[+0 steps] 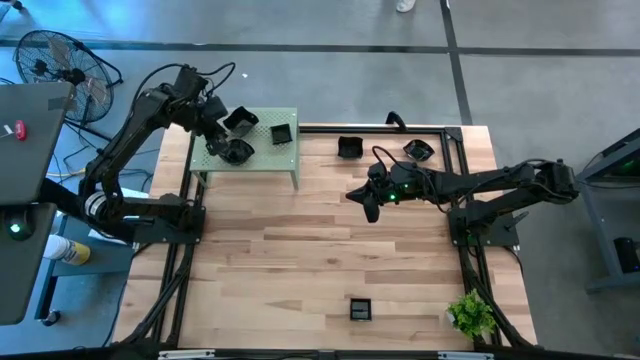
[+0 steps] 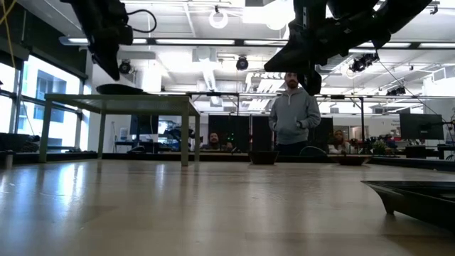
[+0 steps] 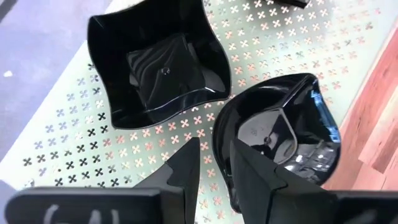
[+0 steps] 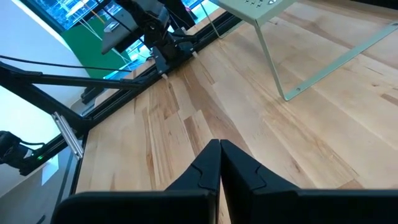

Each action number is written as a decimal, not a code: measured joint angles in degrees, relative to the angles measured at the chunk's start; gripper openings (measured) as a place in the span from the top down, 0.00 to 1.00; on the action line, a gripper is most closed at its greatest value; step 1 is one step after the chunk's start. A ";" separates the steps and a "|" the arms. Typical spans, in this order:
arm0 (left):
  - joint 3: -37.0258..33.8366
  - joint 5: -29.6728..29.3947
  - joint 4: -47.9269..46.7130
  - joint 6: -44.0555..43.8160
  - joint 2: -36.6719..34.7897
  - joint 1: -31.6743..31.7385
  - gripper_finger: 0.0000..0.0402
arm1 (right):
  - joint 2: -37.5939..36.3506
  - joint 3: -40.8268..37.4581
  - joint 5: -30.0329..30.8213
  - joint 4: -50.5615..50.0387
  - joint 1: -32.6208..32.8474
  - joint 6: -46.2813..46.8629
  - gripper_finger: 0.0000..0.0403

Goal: Pick & Place Mini shaped plates
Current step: Stack the black distorted square plate on top of the stacked black distorted square plate on the shelf

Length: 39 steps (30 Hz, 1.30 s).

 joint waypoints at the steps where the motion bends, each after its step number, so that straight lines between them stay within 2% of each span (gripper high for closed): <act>1: 0.00 0.04 -0.01 -0.16 -0.42 0.00 0.78 | 0.00 0.00 0.00 0.00 0.00 0.00 0.99; 8: 0.00 -1.48 -0.49 -1.47 -2.75 -3.07 0.79 | 0.00 0.00 -0.02 0.02 -0.02 0.00 0.99; 11: 0.00 -0.99 -0.05 -5.41 -3.97 -6.34 0.85 | 0.00 0.00 -0.04 0.02 0.00 0.00 0.99; 13: -0.09 1.60 1.51 -9.78 -4.70 -9.09 0.90 | 0.00 0.00 -0.04 0.01 0.00 0.00 1.00; 16: -1.92 6.17 7.34 -16.60 -6.91 -13.49 0.98 | 0.00 0.00 -0.04 0.02 -0.01 -0.04 0.99; 19: -5.48 6.58 16.52 -23.91 -9.84 -19.11 0.98 | 0.00 0.00 -0.04 0.02 0.00 -0.25 0.99; 23: -11.79 2.84 27.67 -32.15 -13.53 -27.21 0.99 | 0.00 0.00 0.16 0.02 0.00 -0.31 0.99; 30: -21.98 -6.47 38.93 -43.25 -17.28 -39.48 1.00 | 0.00 0.44 0.30 -0.57 -1.01 0.29 1.00; 39: -29.23 -16.55 50.07 -50.53 -17.52 -51.59 1.00 | -0.02 6.22 0.46 -10.56 -8.49 -1.56 1.00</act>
